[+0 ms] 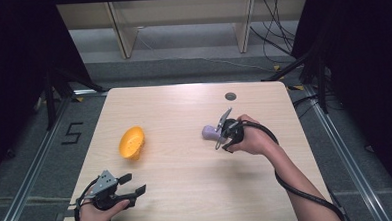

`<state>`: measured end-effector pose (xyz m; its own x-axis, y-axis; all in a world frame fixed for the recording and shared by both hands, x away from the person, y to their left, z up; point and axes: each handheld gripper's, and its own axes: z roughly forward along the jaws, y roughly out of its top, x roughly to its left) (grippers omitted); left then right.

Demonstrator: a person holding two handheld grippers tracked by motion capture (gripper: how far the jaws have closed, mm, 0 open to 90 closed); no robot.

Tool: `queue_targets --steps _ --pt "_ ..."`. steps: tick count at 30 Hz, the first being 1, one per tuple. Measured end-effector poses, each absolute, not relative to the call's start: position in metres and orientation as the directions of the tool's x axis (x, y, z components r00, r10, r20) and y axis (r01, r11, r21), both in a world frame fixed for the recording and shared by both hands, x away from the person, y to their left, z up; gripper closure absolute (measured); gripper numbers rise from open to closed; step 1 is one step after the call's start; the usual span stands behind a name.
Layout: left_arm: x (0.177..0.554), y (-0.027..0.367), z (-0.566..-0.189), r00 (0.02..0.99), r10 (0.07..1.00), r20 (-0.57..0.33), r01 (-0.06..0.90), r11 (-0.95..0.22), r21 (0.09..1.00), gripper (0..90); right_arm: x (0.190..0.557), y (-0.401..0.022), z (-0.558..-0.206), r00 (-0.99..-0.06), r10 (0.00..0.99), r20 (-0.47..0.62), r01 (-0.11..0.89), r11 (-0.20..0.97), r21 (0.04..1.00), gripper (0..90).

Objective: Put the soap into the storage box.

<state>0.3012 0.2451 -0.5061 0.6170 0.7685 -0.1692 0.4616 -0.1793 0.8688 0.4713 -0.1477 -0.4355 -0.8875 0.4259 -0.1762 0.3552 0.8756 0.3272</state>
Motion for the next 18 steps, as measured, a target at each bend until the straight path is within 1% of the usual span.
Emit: queue_targets --steps 6,8,10,18 --pt "0.302 0.245 -0.506 0.616 0.769 -0.174 0.463 -0.174 0.869 26.9 0.492 -0.140 -0.438 -0.888 0.424 -0.179 0.357 0.880 0.315 48.0" --pt "0.301 0.245 -0.507 0.607 0.772 -0.189 0.474 -0.161 0.866 26.9 0.498 -0.137 -0.440 -0.889 0.418 -0.186 0.351 0.885 0.307 48.0" --pt "0.301 0.245 -0.506 0.617 0.767 -0.174 0.463 -0.175 0.869 26.9 0.502 -0.134 -0.441 -0.890 0.417 -0.185 0.353 0.885 0.303 47.9" --pt "0.302 0.245 -0.506 0.616 0.767 -0.177 0.462 -0.170 0.870 26.9 0.514 -0.124 -0.446 -0.890 0.410 -0.199 0.350 0.894 0.280 47.0"
